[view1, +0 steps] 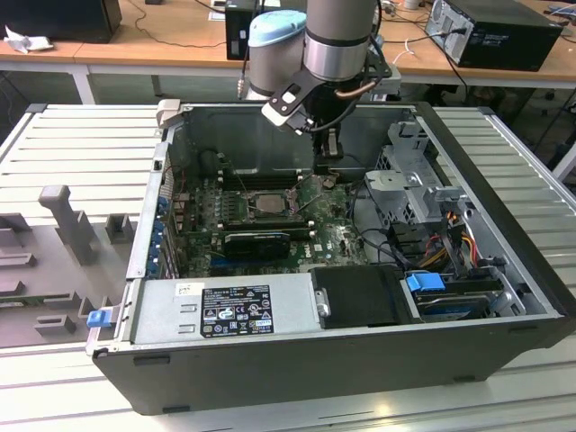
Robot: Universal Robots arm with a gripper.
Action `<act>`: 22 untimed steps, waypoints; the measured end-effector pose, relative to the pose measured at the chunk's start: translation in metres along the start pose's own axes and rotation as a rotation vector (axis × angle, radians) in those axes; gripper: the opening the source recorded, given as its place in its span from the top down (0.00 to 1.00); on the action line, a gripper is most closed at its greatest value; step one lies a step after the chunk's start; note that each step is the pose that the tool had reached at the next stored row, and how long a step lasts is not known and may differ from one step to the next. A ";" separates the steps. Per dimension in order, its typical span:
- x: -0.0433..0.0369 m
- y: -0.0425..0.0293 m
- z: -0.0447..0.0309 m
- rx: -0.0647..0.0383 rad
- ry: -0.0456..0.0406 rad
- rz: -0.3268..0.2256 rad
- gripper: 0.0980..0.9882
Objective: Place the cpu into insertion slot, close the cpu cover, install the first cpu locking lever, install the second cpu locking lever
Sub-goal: 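Close the cpu cover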
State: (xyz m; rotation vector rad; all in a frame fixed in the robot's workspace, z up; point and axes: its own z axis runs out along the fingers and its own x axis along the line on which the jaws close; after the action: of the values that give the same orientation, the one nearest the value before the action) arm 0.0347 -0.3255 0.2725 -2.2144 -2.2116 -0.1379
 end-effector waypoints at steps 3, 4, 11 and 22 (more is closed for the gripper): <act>-0.0001 0.0034 0.0010 0.000 -0.0002 0.000 0.99; -0.0001 0.0055 0.0013 0.000 -0.0002 0.000 0.99; -0.0008 0.0219 0.0121 0.001 -0.0007 -0.008 0.99; -0.0015 0.0190 0.0230 0.020 -0.0005 -0.011 0.99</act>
State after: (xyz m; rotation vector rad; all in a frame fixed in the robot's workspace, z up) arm 0.0549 -0.3255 0.2505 -2.1927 -2.2157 -0.1146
